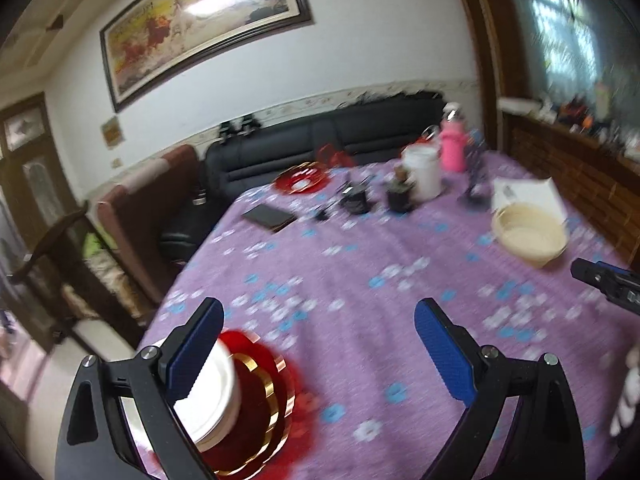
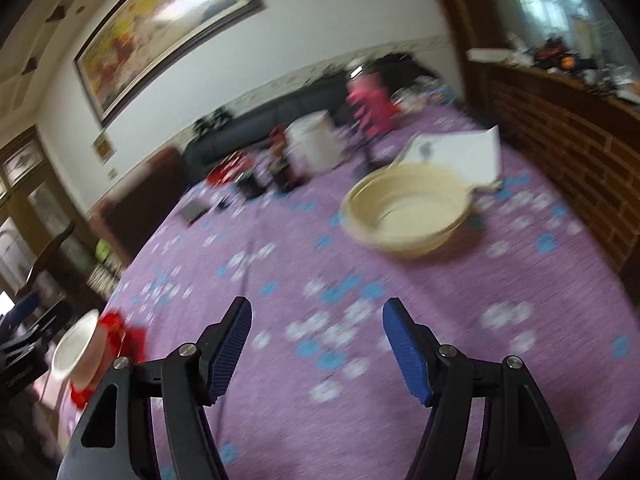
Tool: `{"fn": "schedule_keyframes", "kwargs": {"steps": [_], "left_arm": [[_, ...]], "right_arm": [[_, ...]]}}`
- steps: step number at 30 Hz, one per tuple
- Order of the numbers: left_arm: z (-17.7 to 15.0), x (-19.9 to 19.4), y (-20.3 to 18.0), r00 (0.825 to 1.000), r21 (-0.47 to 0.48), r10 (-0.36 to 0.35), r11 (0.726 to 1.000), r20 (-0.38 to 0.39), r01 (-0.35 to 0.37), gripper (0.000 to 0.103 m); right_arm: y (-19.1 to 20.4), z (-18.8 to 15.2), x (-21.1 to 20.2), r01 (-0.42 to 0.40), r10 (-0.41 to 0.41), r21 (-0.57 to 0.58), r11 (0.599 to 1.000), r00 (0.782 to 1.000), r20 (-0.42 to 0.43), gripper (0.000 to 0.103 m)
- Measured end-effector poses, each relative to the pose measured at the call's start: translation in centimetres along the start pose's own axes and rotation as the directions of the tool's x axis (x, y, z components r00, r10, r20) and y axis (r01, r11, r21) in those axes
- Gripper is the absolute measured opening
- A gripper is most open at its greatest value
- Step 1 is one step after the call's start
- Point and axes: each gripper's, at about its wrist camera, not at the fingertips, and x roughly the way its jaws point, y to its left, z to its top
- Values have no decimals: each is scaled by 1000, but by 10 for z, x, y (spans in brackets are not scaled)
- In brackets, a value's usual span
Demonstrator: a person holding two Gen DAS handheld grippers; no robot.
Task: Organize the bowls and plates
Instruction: 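Move both grippers to the beige plastic bowl beside the notepad, then close both grippers on the rim of the beige bowl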
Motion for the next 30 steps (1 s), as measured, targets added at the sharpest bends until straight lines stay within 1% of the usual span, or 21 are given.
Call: {"fn": "schedule_keyframes", "kwargs": {"steps": [2, 3, 6, 8, 11, 13, 16, 17, 18, 20, 22, 23, 25, 26, 27, 28, 29, 30], "left_arm": [[11, 3, 1, 997, -31, -71, 997, -7, 70, 96], [17, 7, 2, 993, -56, -118, 992, -27, 116, 96], [36, 22, -1, 969, -109, -231, 969, -85, 221, 96], [52, 31, -9, 955, -130, -281, 955, -98, 267, 96], [71, 38, -24, 946, -141, -312, 944, -82, 299, 96], [85, 46, -38, 939, -138, -336, 936, -70, 324, 96], [95, 65, -63, 935, -116, -346, 935, -81, 336, 96], [94, 70, -69, 931, -110, -352, 933, -91, 342, 96], [92, 78, -78, 924, -104, -366, 929, -107, 356, 96], [83, 99, -97, 903, -102, -400, 916, -156, 388, 96], [76, 118, -113, 886, -110, -416, 909, -204, 402, 96], [73, 128, -119, 877, -122, -425, 905, -226, 407, 96], [71, 156, -134, 837, -189, -475, 879, -272, 438, 96], [71, 168, -139, 818, -224, -498, 865, -288, 448, 96], [71, 176, -143, 806, -247, -512, 857, -298, 453, 96], [72, 189, -149, 788, -277, -531, 844, -312, 459, 96], [72, 197, -153, 778, -291, -542, 837, -320, 463, 96], [73, 205, -159, 772, -298, -547, 833, -324, 465, 96]], "right_arm": [[-12, 19, -7, 45, -45, 17, 999, 998, 34, 73], [-20, 31, -12, 67, -69, 35, 997, 996, 59, 73], [-39, 62, -17, 81, -92, 94, 992, 989, 119, 76], [-46, 77, -15, 93, -110, 120, 988, 983, 146, 76], [-57, 99, 3, 102, -129, 154, 983, 976, 176, 76], [-63, 105, 19, 104, -135, 178, 978, 976, 171, 76], [-79, 105, 51, 112, -145, 221, 969, 979, 140, 76], [-85, 101, 59, 110, -144, 238, 965, 981, 131, 76], [-91, 97, 64, 101, -137, 253, 962, 982, 129, 76], [-105, 87, 77, 87, -124, 273, 958, 985, 122, 76], [-116, 83, 89, 111, -135, 274, 955, 988, 70, 76], [-121, 81, 92, 110, -132, 277, 955, 989, 64, 76], [-133, 79, 96, 107, -126, 294, 950, 991, 45, 76], [-135, 78, 97, 102, -117, 297, 949, 992, 36, 74], [-139, 77, 101, 100, -112, 306, 947, 993, 22, 70], [-141, 75, 103, 104, -113, 313, 944, 994, 10, 69], [-143, 74, 106, 104, -109, 318, 942, 994, -3, 67], [-144, 73, 110, 100, -100, 319, 943, 995, -16, 63]]}}
